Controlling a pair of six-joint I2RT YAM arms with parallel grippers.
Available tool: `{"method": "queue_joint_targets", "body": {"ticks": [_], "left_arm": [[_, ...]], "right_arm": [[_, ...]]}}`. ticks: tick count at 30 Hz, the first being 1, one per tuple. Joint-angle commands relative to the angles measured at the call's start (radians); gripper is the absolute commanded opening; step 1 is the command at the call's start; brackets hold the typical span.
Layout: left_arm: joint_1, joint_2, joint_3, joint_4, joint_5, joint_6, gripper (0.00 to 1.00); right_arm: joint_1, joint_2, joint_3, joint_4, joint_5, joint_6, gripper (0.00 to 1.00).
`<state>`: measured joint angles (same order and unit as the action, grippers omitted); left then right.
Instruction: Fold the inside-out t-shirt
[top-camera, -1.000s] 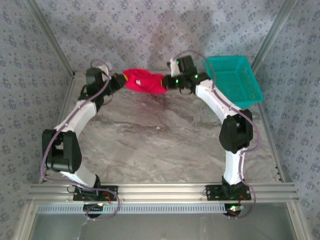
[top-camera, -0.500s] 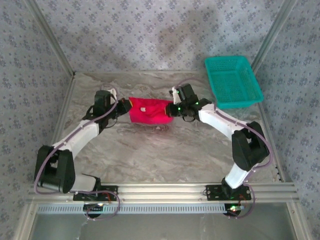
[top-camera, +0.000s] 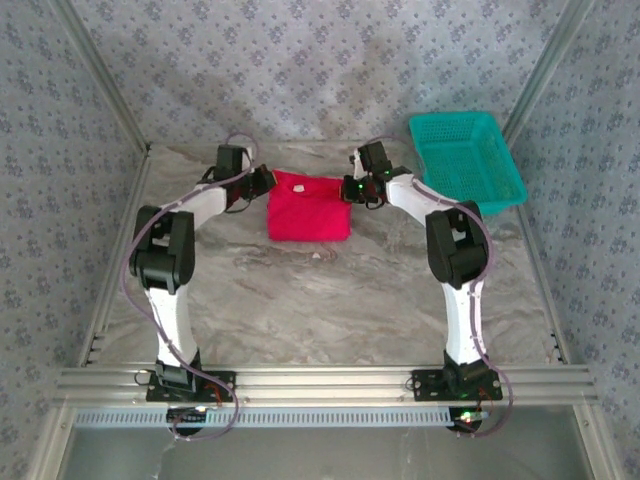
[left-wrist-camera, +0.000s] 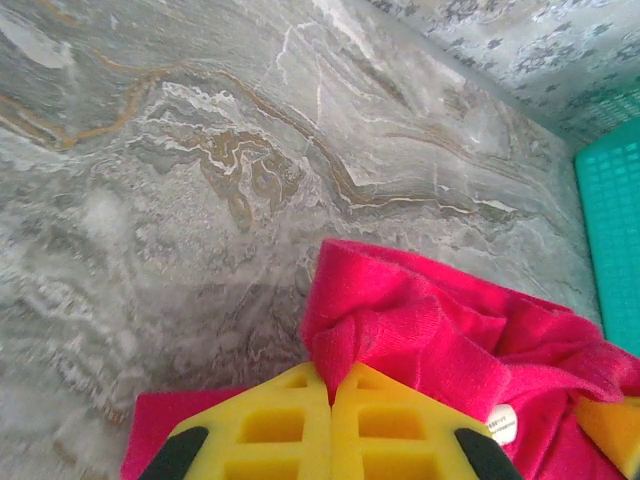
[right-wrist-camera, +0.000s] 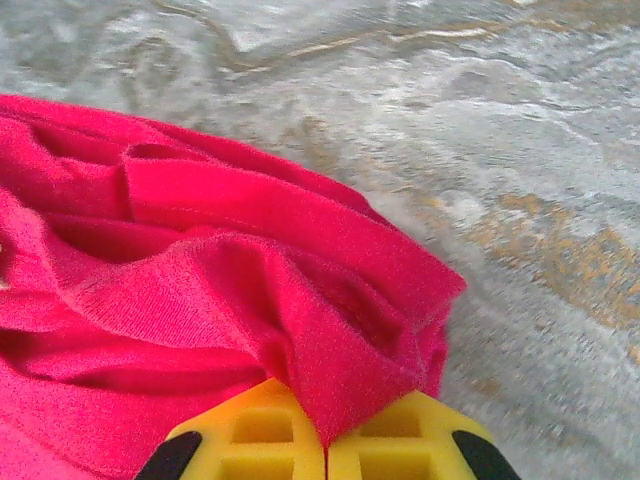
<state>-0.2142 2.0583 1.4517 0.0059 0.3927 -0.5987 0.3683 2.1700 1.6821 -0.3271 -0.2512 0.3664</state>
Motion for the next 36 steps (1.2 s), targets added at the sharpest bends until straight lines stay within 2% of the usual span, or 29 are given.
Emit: {"method": "queue_joint_targets", "body": {"ticks": [1, 6, 7, 10, 11, 12, 14, 15, 18, 20, 23, 26, 28, 36], "left_arm": [[0.007, 0.048, 0.071, -0.027, 0.037, 0.023, 0.00], [0.023, 0.085, 0.072, -0.035, 0.037, 0.020, 0.00], [0.027, 0.080, 0.075, -0.046, 0.037, 0.020, 0.03], [0.029, 0.026, 0.107, -0.144, -0.022, 0.050, 0.40], [0.022, -0.004, 0.138, -0.221, -0.085, 0.069, 0.54], [0.012, -0.034, 0.168, -0.311, -0.168, 0.085, 0.68], [-0.014, -0.087, 0.224, -0.458, -0.334, 0.099, 0.74], [-0.031, -0.121, 0.236, -0.510, -0.398, 0.094, 0.75], [-0.095, -0.233, 0.175, -0.516, -0.464, 0.048, 0.78], [-0.142, -0.284, 0.106, -0.449, -0.406, 0.010, 0.84], [-0.176, -0.292, 0.005, -0.306, -0.257, -0.126, 0.84], [-0.183, -0.249, -0.087, -0.153, -0.170, -0.245, 0.85], [-0.183, -0.216, -0.120, -0.099, -0.162, -0.276, 0.85], [-0.117, -0.066, -0.166, -0.066, -0.144, -0.311, 0.86]], "right_arm": [[-0.008, 0.066, 0.069, -0.062, -0.020, 0.005, 0.00], [0.001, 0.108, 0.121, -0.105, -0.033, 0.012, 0.00], [0.001, 0.104, 0.133, -0.117, -0.034, 0.011, 0.00], [0.003, 0.061, 0.176, -0.194, -0.022, 0.013, 0.18], [0.002, 0.029, 0.174, -0.212, -0.008, 0.022, 0.28], [0.001, -0.015, 0.166, -0.227, 0.009, 0.033, 0.44], [0.000, -0.081, 0.139, -0.267, 0.049, 0.068, 0.65], [-0.003, -0.120, 0.120, -0.300, 0.064, 0.095, 0.69], [-0.011, -0.230, 0.025, -0.312, 0.128, 0.159, 0.71], [-0.005, -0.298, -0.059, -0.280, 0.128, 0.204, 0.69], [0.028, -0.352, -0.169, -0.134, 0.046, 0.286, 0.60], [0.067, -0.294, -0.144, -0.124, 0.002, 0.336, 0.56], [0.087, -0.238, -0.117, -0.131, -0.003, 0.360, 0.54], [0.106, 0.034, -0.044, -0.065, -0.040, 0.480, 0.49]]}}
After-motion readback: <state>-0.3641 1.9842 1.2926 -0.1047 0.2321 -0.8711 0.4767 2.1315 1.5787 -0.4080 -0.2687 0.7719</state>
